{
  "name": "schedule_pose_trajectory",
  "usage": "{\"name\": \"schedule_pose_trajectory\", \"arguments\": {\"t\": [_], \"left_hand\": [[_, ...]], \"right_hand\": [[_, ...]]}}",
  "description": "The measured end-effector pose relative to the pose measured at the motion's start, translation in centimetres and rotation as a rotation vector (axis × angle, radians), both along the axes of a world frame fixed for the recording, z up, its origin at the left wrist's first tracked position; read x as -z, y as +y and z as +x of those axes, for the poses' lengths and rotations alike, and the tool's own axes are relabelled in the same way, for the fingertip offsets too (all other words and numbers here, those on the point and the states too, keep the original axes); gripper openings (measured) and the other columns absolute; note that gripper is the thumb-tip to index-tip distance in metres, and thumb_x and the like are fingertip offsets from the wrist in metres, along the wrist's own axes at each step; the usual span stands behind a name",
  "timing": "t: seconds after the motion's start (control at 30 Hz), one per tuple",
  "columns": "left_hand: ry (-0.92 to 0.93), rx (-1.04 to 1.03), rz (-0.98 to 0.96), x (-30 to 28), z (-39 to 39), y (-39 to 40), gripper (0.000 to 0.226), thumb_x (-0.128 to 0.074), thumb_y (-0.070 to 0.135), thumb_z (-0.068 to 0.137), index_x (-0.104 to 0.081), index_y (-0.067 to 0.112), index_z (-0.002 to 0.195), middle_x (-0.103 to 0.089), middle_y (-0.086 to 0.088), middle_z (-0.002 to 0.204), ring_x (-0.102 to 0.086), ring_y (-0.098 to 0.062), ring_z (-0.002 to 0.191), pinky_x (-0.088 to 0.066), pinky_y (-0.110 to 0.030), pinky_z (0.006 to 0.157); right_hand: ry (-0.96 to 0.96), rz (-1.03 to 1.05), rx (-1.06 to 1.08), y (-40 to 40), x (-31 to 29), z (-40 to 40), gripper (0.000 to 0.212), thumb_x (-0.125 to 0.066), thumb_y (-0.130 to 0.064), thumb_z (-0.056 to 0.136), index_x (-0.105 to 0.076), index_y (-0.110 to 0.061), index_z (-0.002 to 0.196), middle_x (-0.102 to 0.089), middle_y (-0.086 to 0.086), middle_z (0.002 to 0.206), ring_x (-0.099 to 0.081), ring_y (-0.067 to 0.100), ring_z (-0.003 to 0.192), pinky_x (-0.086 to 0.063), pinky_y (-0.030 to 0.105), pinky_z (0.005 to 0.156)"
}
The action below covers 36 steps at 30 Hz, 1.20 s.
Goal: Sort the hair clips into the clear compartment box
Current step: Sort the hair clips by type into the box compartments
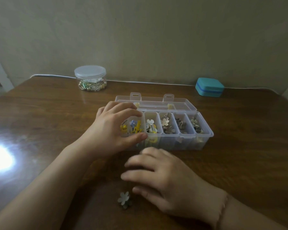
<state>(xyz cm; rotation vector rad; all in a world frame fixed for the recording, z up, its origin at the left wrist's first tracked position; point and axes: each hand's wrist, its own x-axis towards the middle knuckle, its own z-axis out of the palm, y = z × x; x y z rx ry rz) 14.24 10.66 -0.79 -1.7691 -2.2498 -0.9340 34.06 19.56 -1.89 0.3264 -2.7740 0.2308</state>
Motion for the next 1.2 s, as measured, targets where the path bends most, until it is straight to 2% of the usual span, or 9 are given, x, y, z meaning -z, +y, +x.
{"name": "schedule_pose_trajectory", "arguments": {"t": [0.17, 0.4, 0.53, 0.67, 0.83, 0.93, 1.03, 1.13, 1.2], "left_hand": [[0.002, 0.005, -0.018, -0.1, -0.1, 0.0, 0.063, -0.049, 0.078, 0.074, -0.060, 0.038, 0.122, -0.050, 0.018, 0.133, -0.034, -0.010, 0.130, -0.029, -0.046, 0.106], [0.005, 0.009, -0.010, 0.0, -0.2, 0.1, 0.062, -0.049, 0.078, 0.075, -0.060, 0.038, 0.121, -0.050, 0.017, 0.132, -0.035, -0.011, 0.130, -0.030, -0.048, 0.107], [-0.001, 0.006, -0.021, -0.1, -0.2, 0.0, 0.064, -0.047, 0.080, 0.074, -0.059, 0.039, 0.122, -0.049, 0.018, 0.134, -0.034, -0.010, 0.132, -0.029, -0.048, 0.108], [-0.011, 0.008, -0.042, -0.3, -0.2, 0.0, 0.066, -0.045, 0.080, 0.073, -0.058, 0.040, 0.123, -0.048, 0.018, 0.135, -0.031, -0.010, 0.133, -0.027, -0.047, 0.109], [0.003, 0.012, -0.035, -0.2, -0.2, 0.0, 0.063, -0.047, 0.079, 0.074, -0.058, 0.040, 0.123, -0.048, 0.019, 0.134, -0.032, -0.009, 0.132, -0.028, -0.045, 0.108], [0.002, 0.006, -0.033, -0.2, -0.1, 0.0, 0.065, -0.046, 0.080, 0.073, -0.059, 0.039, 0.122, -0.049, 0.018, 0.133, -0.034, -0.010, 0.131, -0.028, -0.045, 0.107], [0.002, 0.000, -0.027, -0.2, 0.0, -0.1, 0.065, -0.047, 0.080, 0.073, -0.060, 0.038, 0.122, -0.050, 0.018, 0.133, -0.035, -0.010, 0.129, -0.029, -0.044, 0.106], [-0.004, 0.000, -0.028, -0.2, 0.0, -0.1, 0.065, -0.048, 0.079, 0.073, -0.060, 0.038, 0.122, -0.049, 0.018, 0.133, -0.034, -0.010, 0.129, -0.029, -0.043, 0.106], [-0.006, 0.002, -0.043, -0.3, 0.0, -0.1, 0.065, -0.047, 0.079, 0.073, -0.059, 0.039, 0.123, -0.048, 0.018, 0.134, -0.032, -0.009, 0.131, -0.027, -0.042, 0.107]], "right_hand": [[-0.066, -0.028, -0.059, 0.5, 0.8, -0.1, 0.021, -0.061, -0.016, 0.091, -0.068, -0.019, 0.111, -0.061, -0.002, 0.116, -0.049, 0.019, 0.109, -0.048, 0.036, 0.086], [-0.049, -0.146, 0.048, 1.4, 0.3, 0.0, 0.023, -0.062, -0.002, 0.087, -0.068, -0.016, 0.105, -0.056, -0.001, 0.108, -0.050, 0.013, 0.103, -0.050, 0.031, 0.082], [0.075, -0.245, 0.085, 2.3, -0.7, 0.5, 0.033, -0.064, 0.013, 0.078, -0.070, -0.012, 0.098, -0.060, -0.001, 0.102, -0.055, 0.010, 0.099, -0.049, 0.024, 0.084], [0.491, -0.329, 0.330, 4.2, -2.3, 1.6, 0.015, -0.067, 0.002, 0.082, -0.071, -0.007, 0.094, -0.066, 0.003, 0.097, -0.062, 0.012, 0.094, -0.053, 0.022, 0.083], [0.521, -0.319, 0.583, 5.3, -2.3, 1.6, 0.012, -0.065, -0.010, 0.083, -0.071, -0.013, 0.093, -0.068, 0.000, 0.093, -0.062, 0.015, 0.092, -0.056, 0.033, 0.080], [0.469, -0.305, 0.387, 3.8, -1.8, 1.7, 0.009, -0.065, -0.014, 0.084, -0.070, -0.014, 0.091, -0.066, -0.001, 0.091, -0.060, 0.015, 0.089, -0.052, 0.035, 0.077], [0.116, -0.309, 0.004, 1.1, -1.5, 1.3, 0.026, -0.071, -0.024, 0.087, -0.071, -0.015, 0.112, -0.064, 0.000, 0.112, -0.059, 0.014, 0.106, -0.049, 0.033, 0.090], [-0.089, -0.053, -0.195, -0.3, -0.1, 0.3, 0.037, -0.062, -0.040, 0.093, -0.063, -0.025, 0.127, -0.055, -0.001, 0.134, -0.052, 0.016, 0.117, -0.046, 0.036, 0.094], [-0.085, 0.034, -0.246, -0.6, 0.7, 0.1, 0.026, -0.056, -0.036, 0.097, -0.066, -0.026, 0.119, -0.058, -0.002, 0.129, -0.051, 0.016, 0.115, -0.047, 0.037, 0.088]]}}
